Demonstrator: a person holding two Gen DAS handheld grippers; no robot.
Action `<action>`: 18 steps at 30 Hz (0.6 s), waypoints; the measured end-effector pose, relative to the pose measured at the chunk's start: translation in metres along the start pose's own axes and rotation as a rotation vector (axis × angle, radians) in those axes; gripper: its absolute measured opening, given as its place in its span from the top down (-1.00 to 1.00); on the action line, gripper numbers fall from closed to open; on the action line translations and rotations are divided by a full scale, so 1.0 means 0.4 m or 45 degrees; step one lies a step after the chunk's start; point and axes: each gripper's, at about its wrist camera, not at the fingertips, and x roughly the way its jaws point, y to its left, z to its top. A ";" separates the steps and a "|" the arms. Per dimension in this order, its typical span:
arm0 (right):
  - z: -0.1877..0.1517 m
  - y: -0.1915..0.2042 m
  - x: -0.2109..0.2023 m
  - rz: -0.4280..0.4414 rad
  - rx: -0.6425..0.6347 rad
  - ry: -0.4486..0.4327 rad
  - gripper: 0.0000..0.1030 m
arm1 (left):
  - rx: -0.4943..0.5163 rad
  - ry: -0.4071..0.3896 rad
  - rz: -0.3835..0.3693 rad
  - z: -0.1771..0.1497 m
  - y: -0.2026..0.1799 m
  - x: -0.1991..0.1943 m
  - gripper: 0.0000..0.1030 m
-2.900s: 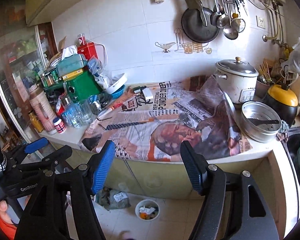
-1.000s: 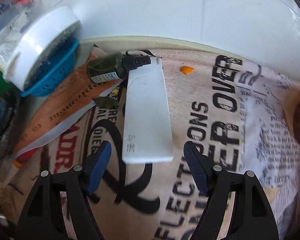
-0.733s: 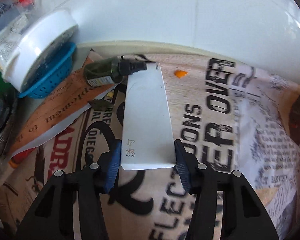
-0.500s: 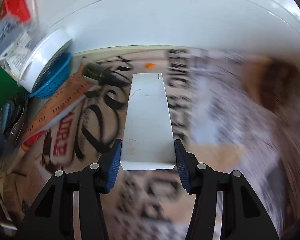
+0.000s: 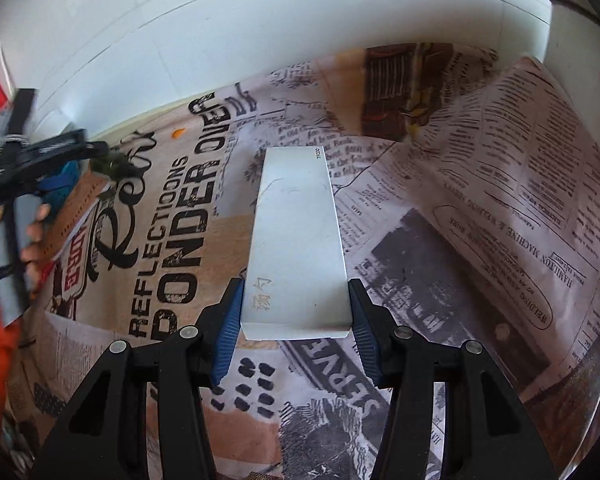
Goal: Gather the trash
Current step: 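Grasp the white rectangular carton with the right gripper while the left grasps the green glass jar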
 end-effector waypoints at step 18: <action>-0.014 0.031 -0.084 0.007 0.059 -0.090 0.07 | 0.136 -0.053 -0.061 -0.092 -0.013 -0.091 -0.24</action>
